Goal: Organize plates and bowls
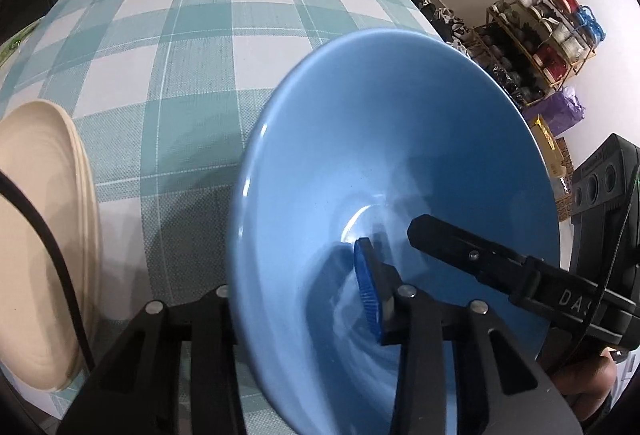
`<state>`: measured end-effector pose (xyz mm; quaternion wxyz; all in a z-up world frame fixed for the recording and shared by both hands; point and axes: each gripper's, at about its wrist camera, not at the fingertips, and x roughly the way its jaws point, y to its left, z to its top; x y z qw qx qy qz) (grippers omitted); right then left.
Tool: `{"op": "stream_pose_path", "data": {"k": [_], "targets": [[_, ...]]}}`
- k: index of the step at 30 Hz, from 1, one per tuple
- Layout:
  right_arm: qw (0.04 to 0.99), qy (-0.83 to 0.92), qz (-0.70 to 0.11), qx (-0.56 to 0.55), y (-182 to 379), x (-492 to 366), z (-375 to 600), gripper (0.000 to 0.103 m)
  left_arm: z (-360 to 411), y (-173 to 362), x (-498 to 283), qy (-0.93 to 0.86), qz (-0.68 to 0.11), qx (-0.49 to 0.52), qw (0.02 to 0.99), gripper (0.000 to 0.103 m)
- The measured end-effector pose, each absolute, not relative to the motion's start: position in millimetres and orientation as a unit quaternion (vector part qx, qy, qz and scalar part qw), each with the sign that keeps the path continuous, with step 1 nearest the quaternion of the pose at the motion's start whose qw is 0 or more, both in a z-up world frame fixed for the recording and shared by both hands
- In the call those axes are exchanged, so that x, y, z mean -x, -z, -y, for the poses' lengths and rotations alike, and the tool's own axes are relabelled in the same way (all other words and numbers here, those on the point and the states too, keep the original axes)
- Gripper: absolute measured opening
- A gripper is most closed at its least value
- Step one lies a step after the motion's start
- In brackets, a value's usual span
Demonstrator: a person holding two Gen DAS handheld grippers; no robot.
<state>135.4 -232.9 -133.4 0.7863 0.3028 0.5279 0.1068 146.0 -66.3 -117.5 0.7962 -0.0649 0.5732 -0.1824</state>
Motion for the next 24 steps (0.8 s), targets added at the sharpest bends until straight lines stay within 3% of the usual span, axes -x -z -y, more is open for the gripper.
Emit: {"op": "stream_pose_path", "data": {"k": [9, 24], "targets": [[0.797, -0.074, -0.530, -0.278, 131.2, -132.6, 232.8, 0.029, 68.3, 114.8, -136.8, 0.147, -0.572, 0.062, 0.805, 0.031], [0.808, -0.072, -0.521, -0.267, 118.1, -132.6, 218.9, 0.027, 52.6, 104.7, -134.9, 0.133, -0.574, 0.081, 0.804, 0.031]]}}
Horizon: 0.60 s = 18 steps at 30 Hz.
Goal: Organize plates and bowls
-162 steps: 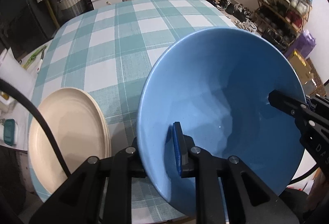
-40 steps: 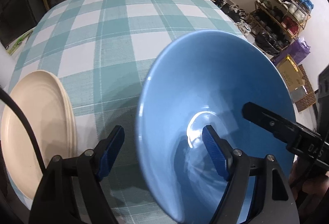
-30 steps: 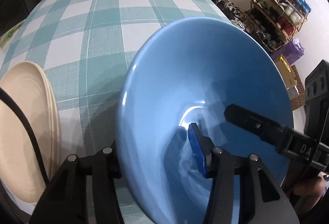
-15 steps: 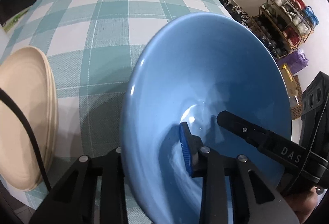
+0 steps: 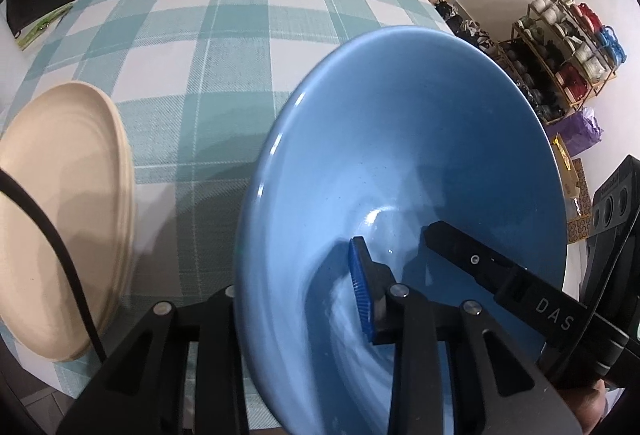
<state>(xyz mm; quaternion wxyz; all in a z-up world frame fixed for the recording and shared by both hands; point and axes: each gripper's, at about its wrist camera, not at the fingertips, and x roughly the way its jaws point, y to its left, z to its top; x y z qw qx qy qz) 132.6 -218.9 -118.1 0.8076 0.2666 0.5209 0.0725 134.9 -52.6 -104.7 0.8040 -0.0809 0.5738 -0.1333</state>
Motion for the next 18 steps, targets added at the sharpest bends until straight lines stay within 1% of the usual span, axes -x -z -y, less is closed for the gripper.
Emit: {"op": "stream_pose_path", "data": {"k": [10, 13, 18], "targets": [[0.819, -0.086, -0.500, -0.267, 96.3, -140.2, 188.5, 0.026, 19.4, 84.4, -139.2, 0.110, -0.560, 0.109, 0.814, 0.030], [0.826, -0.093, -0.492, -0.258, 84.7, -140.8, 178.8, 0.026, 12.1, 73.6, -139.1, 0.108, -0.549, 0.109, 0.822, 0.030], [0.829, -0.091, -0.500, -0.232, 70.6, -143.9, 157.5, 0.026, -8.1, 66.6, -141.6, 0.110, -0.539, 0.136, 0.824, 0.030]]}}
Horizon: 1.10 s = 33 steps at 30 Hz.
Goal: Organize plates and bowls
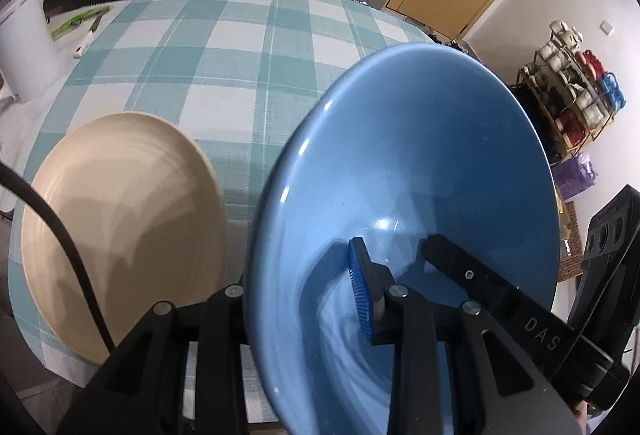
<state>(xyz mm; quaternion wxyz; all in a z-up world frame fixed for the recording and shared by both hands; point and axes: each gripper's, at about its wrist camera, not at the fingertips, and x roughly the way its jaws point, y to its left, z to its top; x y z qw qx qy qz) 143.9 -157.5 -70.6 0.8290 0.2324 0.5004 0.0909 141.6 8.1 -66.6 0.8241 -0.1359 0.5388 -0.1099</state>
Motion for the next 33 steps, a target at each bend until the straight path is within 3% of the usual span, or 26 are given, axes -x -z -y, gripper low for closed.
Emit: {"op": "stream_pose_path", "data": {"k": [15, 33], "targets": [[0.817, -0.142, -0.523, -0.197, 29.8, -161.7, 61.1, 0.026, -96.7, 32.5, -137.0, 0.065, -0.526, 0.171, 0.831, 0.030], [0.787, -0.166, -0.575, -0.148, 70.7, -181.2, -34.9, 0.026, -186.6, 80.0, -136.1, -0.003, -0.550, 0.201, 0.811, 0.031]]}}
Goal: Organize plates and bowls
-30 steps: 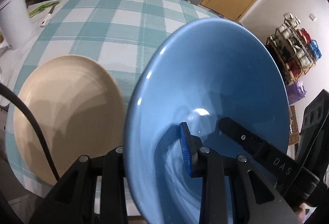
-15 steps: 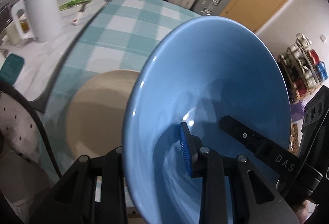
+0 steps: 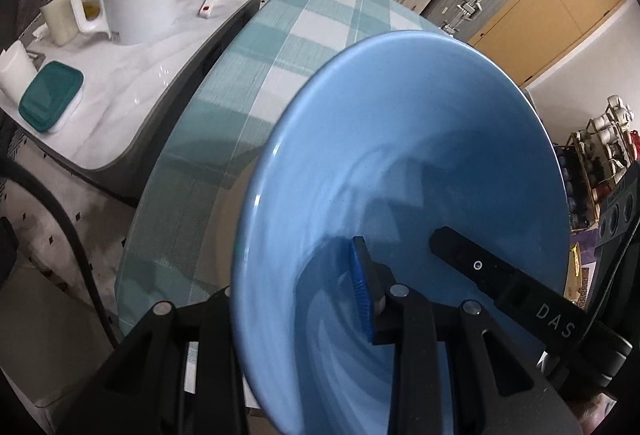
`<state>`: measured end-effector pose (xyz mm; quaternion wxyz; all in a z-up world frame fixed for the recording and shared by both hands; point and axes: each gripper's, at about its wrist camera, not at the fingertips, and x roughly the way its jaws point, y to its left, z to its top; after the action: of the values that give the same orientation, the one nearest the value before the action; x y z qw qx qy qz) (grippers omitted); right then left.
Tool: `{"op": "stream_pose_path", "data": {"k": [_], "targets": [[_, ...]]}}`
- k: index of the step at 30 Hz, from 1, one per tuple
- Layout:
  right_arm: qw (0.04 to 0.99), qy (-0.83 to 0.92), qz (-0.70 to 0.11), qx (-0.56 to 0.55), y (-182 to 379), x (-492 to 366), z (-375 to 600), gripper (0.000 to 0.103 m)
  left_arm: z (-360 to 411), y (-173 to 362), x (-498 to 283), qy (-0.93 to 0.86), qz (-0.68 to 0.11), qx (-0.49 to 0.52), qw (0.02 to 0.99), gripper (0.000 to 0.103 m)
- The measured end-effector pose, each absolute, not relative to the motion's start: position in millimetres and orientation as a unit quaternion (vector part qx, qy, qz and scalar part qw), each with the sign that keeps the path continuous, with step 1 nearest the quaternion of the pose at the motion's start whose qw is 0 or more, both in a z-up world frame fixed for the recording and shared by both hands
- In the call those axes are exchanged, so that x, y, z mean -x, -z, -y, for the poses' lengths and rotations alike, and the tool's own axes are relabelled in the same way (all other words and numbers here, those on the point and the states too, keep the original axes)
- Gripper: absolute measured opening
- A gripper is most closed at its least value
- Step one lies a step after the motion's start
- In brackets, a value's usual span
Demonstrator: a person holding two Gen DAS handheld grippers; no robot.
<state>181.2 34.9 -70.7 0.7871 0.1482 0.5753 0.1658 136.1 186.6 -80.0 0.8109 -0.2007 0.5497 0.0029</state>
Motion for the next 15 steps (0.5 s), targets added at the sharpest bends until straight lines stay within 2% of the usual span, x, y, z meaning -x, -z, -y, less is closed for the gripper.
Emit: {"op": "stream_pose_path", "data": {"k": [15], "targets": [[0.780, -0.157, -0.589, -0.141, 91.0, -187.0, -37.1, 0.026, -186.4, 99.4, -137.2, -0.003, -0.559, 0.200, 0.805, 0.031]]}}
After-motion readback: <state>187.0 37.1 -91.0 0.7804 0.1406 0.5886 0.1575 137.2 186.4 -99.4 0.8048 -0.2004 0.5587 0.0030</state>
